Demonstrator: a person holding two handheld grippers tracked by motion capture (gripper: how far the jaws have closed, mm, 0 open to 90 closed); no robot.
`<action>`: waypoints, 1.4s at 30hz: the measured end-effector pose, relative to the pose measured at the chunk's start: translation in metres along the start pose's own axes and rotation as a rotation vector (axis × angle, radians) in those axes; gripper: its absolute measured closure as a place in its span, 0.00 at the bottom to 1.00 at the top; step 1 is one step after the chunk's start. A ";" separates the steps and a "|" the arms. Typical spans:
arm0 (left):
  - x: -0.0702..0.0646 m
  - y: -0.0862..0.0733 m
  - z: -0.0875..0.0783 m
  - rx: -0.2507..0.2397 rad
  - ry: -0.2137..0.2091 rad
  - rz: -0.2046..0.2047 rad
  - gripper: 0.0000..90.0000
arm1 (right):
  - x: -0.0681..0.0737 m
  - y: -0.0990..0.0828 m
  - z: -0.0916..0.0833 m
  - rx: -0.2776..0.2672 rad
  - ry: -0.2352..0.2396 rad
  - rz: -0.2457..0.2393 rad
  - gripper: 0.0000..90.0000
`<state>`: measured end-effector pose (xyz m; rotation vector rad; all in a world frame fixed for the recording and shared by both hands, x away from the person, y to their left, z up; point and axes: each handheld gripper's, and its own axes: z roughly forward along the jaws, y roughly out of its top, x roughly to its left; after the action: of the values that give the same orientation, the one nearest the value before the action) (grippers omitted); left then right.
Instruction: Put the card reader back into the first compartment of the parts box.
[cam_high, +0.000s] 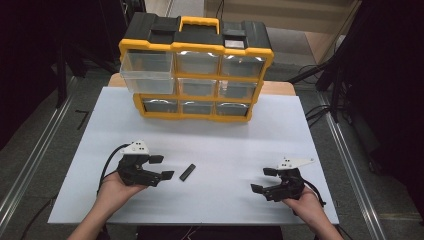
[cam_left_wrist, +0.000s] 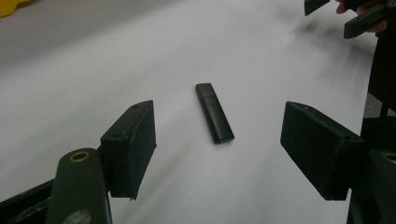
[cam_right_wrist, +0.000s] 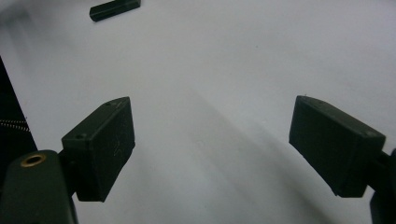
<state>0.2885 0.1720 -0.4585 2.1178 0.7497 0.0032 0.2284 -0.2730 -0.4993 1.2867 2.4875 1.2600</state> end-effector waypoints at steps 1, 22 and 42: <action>0.000 0.001 0.002 0.006 -0.001 0.000 0.31 | 0.000 0.000 0.000 0.000 -0.001 0.000 0.14; -0.010 0.036 0.038 0.071 -0.049 0.041 0.31 | -0.002 -0.001 0.000 -0.001 -0.009 0.009 0.14; -0.017 0.048 0.063 0.092 -0.017 0.069 0.33 | -0.003 -0.001 -0.002 -0.002 -0.012 0.012 0.14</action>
<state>0.3160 0.0955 -0.4583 2.2273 0.6772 -0.0124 0.2287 -0.2763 -0.4998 1.3070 2.4736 1.2529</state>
